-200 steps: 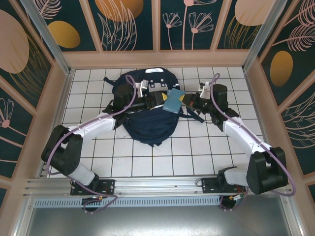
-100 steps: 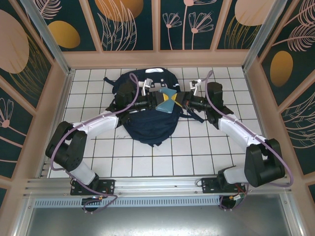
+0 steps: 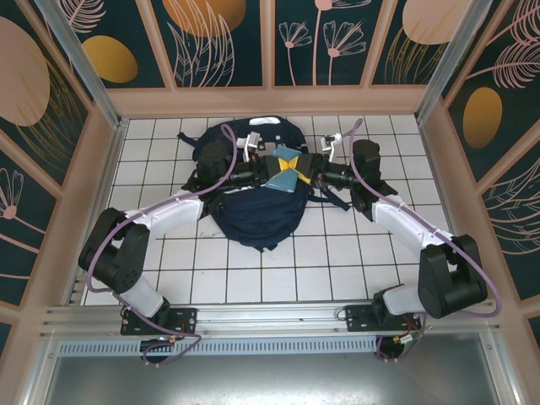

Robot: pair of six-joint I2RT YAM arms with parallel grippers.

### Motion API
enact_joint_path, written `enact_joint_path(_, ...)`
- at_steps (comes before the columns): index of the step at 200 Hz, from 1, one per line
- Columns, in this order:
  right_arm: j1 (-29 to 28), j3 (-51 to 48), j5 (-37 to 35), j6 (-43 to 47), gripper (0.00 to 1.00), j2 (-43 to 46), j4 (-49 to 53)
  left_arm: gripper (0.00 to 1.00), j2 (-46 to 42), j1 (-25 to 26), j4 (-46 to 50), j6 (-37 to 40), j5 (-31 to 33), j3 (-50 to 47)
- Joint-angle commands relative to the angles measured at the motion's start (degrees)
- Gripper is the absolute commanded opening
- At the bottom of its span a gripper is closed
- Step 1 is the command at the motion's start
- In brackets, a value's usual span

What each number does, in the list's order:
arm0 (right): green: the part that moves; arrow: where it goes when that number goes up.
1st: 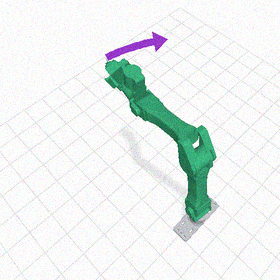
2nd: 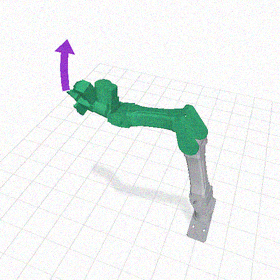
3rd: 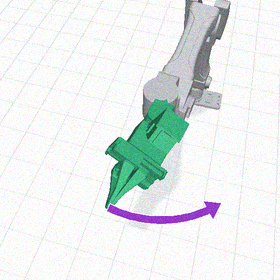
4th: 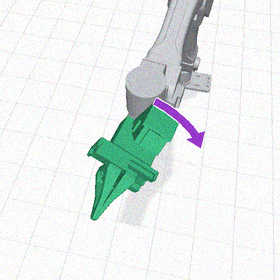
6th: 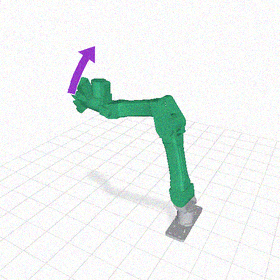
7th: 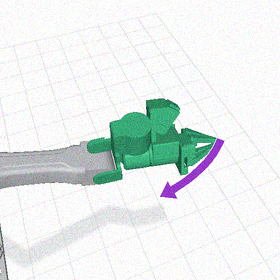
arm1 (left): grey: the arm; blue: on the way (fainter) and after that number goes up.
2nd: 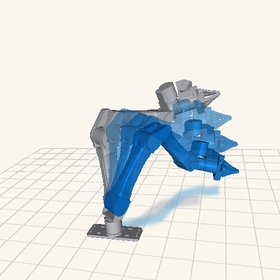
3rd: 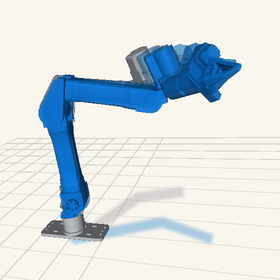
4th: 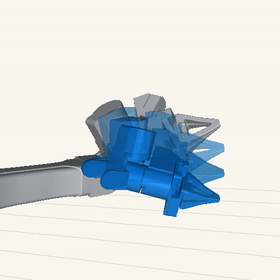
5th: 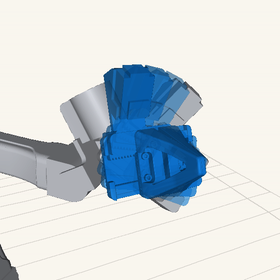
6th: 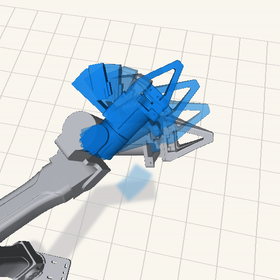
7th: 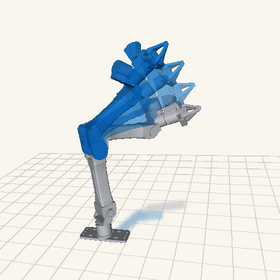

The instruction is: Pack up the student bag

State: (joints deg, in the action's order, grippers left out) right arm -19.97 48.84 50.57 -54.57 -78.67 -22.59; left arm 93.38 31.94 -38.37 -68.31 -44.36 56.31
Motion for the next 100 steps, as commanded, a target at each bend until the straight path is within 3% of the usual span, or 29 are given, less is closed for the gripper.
enact_joint_path(1,-0.4,-0.5,3.2,-1.5,0.39,-0.2,-6.2,0.20,-0.6,0.3,-5.1,-2.0,0.3,0.8)
enact_joint_path(18,-0.5,-0.3,3.7,-1.8,0.32,-0.4,-6.8,0.24,-0.6,0.3,-5.2,-2.6,0.4,0.7)
enact_joint_path(36,-0.5,-0.2,3.6,-1.9,0.16,-0.8,-6.8,0.30,-0.7,0.2,-5.0,-2.6,0.4,0.6)
enact_joint_path(51,-0.3,0.4,1.0,0.0,0.05,-0.5,-2.7,0.42,-1.5,0.3,-1.8,-0.1,1.2,0.7)
enact_joint_path(68,0.7,0.2,-4.5,2.8,0.02,1.2,3.2,0.58,-3.7,0.3,8.6,7.8,5.2,1.5)
enact_joint_path(100,5.5,-2.7,-10.4,4.4,0.01,4.9,10.4,0.70,-7.8,0.3,34.3,28.8,22.2,4.1)
